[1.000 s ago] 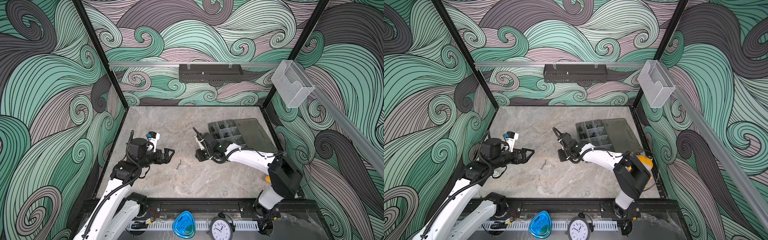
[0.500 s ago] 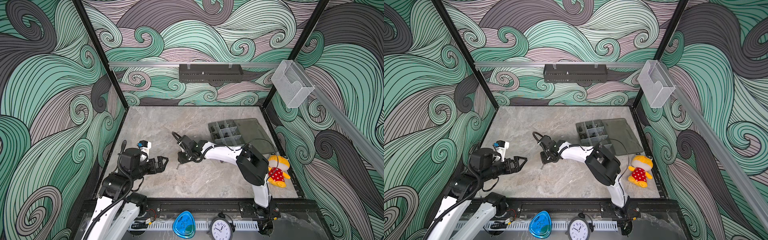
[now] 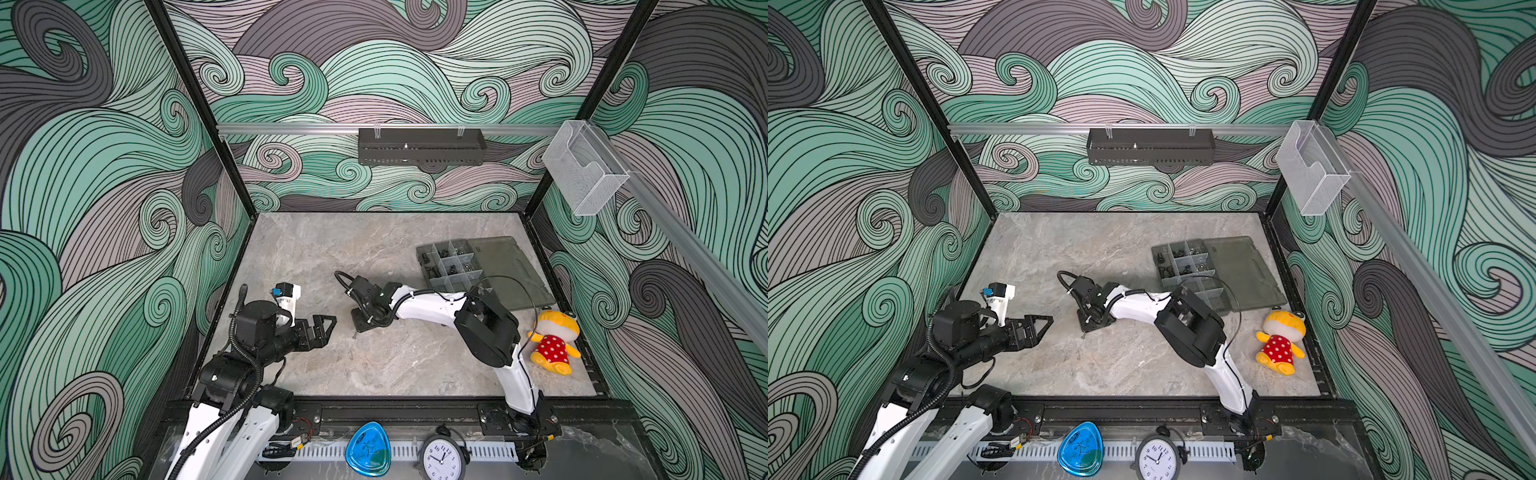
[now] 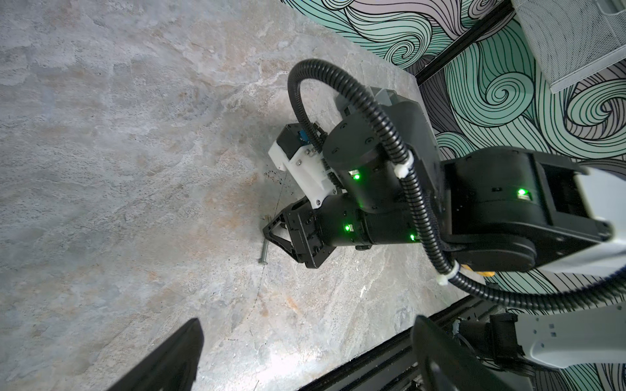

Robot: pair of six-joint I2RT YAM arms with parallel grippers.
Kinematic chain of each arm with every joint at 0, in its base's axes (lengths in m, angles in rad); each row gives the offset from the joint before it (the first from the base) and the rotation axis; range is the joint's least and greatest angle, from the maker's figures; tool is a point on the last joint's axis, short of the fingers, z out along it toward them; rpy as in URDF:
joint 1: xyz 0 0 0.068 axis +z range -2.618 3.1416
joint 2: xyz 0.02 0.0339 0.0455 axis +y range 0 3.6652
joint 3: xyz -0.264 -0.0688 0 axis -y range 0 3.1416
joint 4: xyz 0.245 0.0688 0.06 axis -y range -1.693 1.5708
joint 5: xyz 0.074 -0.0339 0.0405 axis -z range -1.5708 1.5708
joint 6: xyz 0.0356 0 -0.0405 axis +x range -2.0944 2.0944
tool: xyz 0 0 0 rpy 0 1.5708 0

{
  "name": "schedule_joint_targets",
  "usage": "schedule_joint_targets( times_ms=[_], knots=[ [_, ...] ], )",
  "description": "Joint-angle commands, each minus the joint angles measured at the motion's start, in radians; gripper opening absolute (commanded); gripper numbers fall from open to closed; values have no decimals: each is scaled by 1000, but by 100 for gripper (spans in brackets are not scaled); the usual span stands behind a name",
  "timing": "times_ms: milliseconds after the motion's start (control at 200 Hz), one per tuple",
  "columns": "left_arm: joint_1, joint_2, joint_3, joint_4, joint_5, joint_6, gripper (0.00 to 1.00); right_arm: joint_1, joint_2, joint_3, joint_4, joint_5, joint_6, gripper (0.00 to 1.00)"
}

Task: Sort the screws and nuts into containers
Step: Pick up the screw from the center of the table.

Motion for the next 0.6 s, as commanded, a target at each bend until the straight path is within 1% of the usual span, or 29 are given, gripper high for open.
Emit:
schedule_joint_targets(
  times_ms=[0,55,140,310,485,595],
  knots=[
    [5,-16,0,16,14,10,99,5,45,42,-129,96,-9,38],
    [5,-19,-3,22,17,8,99,4,62,71,-182,141,-30,38],
    [5,-22,-6,28,21,12,99,-5,75,92,-233,172,-52,34],
    [6,-23,-12,40,29,16,99,-26,55,59,-233,171,-57,19],
    [5,-14,-24,59,30,14,99,-52,17,10,-223,163,-67,14],
    [5,-5,-35,84,34,12,99,-68,-40,-51,-153,152,-94,11]
  ],
)
